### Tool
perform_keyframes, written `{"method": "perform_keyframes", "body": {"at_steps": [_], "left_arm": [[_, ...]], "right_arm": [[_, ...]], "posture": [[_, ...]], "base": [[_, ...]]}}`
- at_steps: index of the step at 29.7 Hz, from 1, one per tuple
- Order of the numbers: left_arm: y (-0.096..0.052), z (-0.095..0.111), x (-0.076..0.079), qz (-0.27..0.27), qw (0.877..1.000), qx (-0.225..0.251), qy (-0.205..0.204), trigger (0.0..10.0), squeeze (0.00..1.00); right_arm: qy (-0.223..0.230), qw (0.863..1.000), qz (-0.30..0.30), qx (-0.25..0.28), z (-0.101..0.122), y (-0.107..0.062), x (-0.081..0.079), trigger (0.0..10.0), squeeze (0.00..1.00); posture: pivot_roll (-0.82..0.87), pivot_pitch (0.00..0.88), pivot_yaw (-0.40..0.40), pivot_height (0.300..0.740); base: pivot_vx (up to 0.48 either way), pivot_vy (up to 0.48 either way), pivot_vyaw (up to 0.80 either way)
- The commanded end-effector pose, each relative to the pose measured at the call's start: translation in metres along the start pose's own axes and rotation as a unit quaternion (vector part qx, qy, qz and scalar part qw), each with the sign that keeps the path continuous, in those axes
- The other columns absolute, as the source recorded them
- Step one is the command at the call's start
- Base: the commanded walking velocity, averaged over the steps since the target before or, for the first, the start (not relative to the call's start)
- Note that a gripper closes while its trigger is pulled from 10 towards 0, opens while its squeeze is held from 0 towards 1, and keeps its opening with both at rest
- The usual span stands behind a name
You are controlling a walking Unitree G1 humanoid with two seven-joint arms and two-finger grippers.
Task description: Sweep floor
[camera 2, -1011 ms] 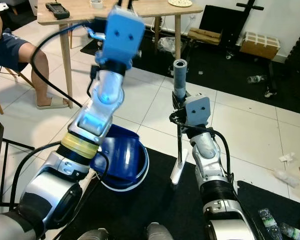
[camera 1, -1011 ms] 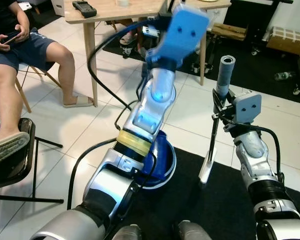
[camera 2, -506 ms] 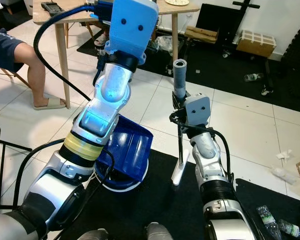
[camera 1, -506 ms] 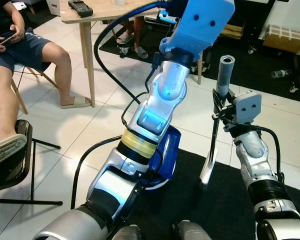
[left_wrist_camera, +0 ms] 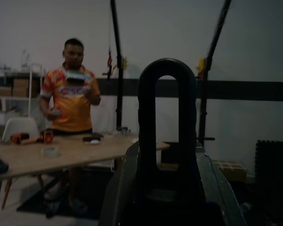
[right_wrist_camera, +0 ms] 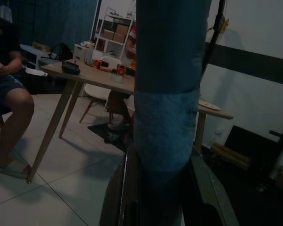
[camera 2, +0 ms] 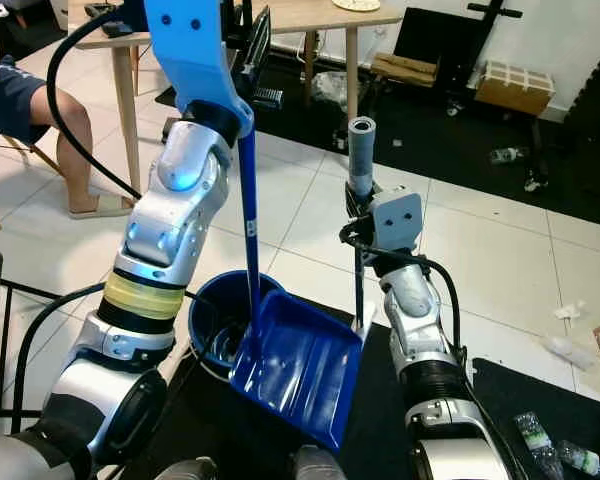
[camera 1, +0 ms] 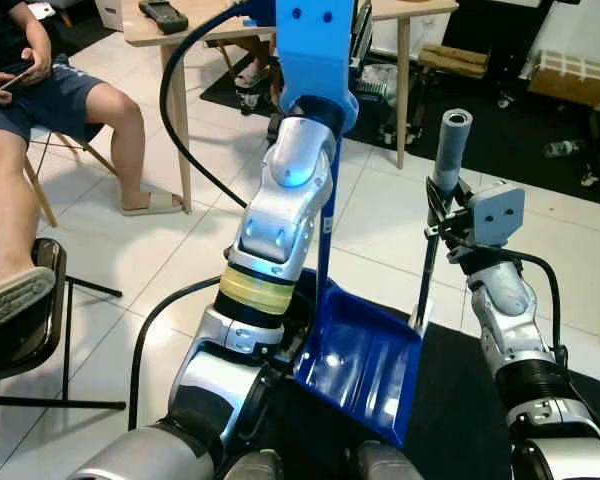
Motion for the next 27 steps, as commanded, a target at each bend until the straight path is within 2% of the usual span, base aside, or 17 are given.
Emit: {"method": "perform_keyframes", "body": {"at_steps": [1,3,4,5,6,8,11,12,15,22,27], "left_arm": [[-0.002,0.001,-0.007,0.013,1.0,-0.002,-0.001,10.0,0.0],[-0.002,0.002,-0.02,0.029,0.999,0.002,0.033,10.0,0.0],[-0.002,0.003,-0.032,0.043,0.997,0.003,0.058,10.0,0.0],[-0.002,0.003,-0.032,0.043,0.997,0.003,0.058,10.0,0.0],[-0.002,0.007,-0.053,0.068,0.992,0.006,0.101,10.0,0.0],[-0.002,0.013,-0.072,0.089,0.985,0.013,0.146,10.0,0.0],[-0.002,0.016,-0.081,0.099,0.982,0.014,0.161,10.0,0.0],[-0.002,0.023,-0.104,0.128,0.974,0.014,0.184,10.0,0.0],[-0.004,0.031,-0.128,0.158,0.965,0.012,0.207,10.0,0.0],[-0.01,0.032,-0.15,0.179,0.957,-0.001,0.229,10.0,0.0],[-0.013,0.029,-0.156,0.185,0.961,-0.009,0.208,10.0,0.0]], "right_arm": [[-0.001,1.0,-0.011,0.015,0.006,0.001,0.005,10.0,0.0],[-0.001,1.0,-0.011,0.014,0.006,0.001,0.005,10.0,0.0],[-0.001,1.0,-0.011,0.014,0.006,0.001,0.005,10.0,0.0],[-0.001,1.0,-0.011,0.014,0.006,0.001,0.005,10.0,0.0],[-0.001,1.0,-0.01,0.013,0.005,0.001,0.005,10.0,0.0],[0.0,1.0,-0.01,0.012,0.004,0.001,0.005,10.0,0.0],[0.0,1.0,-0.009,0.012,0.004,0.001,0.005,10.0,0.0],[0.0,1.0,-0.007,0.011,0.004,0.002,0.003,10.0,0.0],[0.0,1.0,-0.004,0.011,0.005,0.003,0.002,10.0,0.0],[-0.002,1.0,-0.004,0.012,0.005,0.004,0.004,10.0,0.0],[-0.003,1.0,-0.006,0.012,0.005,0.003,0.005,10.0,0.0]], "posture": [[0.02,0.018,-0.024,0.74],[0.02,0.018,-0.024,0.74],[0.02,0.019,-0.023,0.74],[0.02,0.019,-0.023,0.74],[0.03,0.019,-0.025,0.74],[0.03,0.018,-0.027,0.74],[0.04,0.018,-0.028,0.74],[0.04,0.017,-0.031,0.74],[0.04,0.013,-0.035,0.74],[0.04,0.007,-0.033,0.74],[0.04,0.003,-0.033,0.74]], "base": [[0.0,0.0,0.0],[0.0,0.0,0.0],[0.0,0.0,0.0],[0.0,0.0,0.0],[0.0,0.0,0.0],[0.0,0.0,0.0],[0.0,0.0,0.0],[0.0,0.0,0.0],[0.0,0.0,0.0],[0.0,0.0,0.0],[0.0,0.0,0.0]]}}
Point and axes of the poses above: a point about 5 cm out from each wrist's last joint towards the gripper, its own y axis pointing out of the wrist towards the gripper, its own z axis along the axis of the wrist's last joint, x = y × z, the point moved 1 cm from there along y, pointing out of the wrist towards the gripper, and after that the axes turned 3 degrees about -y, right-handed, at the moved point
